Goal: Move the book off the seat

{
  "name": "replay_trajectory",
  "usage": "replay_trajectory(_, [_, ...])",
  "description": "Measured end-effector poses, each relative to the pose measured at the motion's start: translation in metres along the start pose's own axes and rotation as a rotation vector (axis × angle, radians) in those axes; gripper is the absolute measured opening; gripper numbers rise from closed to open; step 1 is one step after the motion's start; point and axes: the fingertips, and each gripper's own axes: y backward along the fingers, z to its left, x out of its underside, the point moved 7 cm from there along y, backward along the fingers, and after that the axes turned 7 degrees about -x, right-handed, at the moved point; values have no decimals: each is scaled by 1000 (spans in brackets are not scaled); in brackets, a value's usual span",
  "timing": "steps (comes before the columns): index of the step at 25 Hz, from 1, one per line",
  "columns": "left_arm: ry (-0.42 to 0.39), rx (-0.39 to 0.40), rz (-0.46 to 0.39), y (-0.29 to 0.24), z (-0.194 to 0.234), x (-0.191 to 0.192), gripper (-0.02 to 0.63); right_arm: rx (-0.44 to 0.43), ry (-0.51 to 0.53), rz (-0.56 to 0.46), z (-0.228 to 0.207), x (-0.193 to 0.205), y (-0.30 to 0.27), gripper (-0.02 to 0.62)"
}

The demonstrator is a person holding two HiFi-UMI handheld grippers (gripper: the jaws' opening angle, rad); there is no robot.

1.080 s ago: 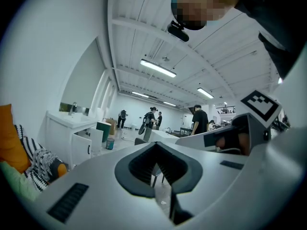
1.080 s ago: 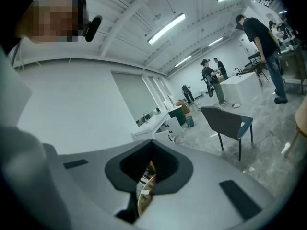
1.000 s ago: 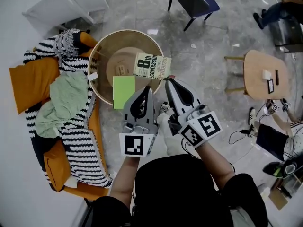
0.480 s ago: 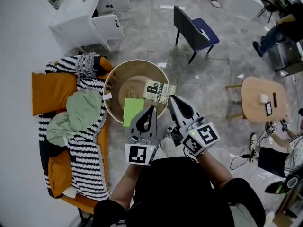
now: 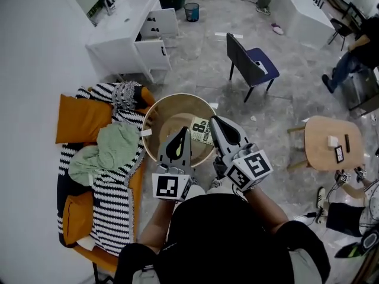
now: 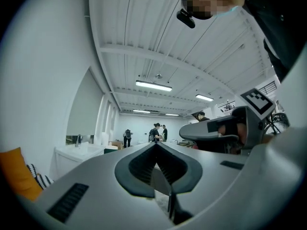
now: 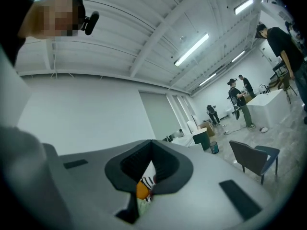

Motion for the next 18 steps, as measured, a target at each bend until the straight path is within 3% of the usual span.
replay_trajectory(6, [-8, -23, -29, 7, -1, -19, 11, -48, 42, -12, 15, -10, 9, 14])
replay_trajectory(18, [-38, 7, -74, 15, -24, -14, 10, -61, 88, -32, 17, -15, 31, 14])
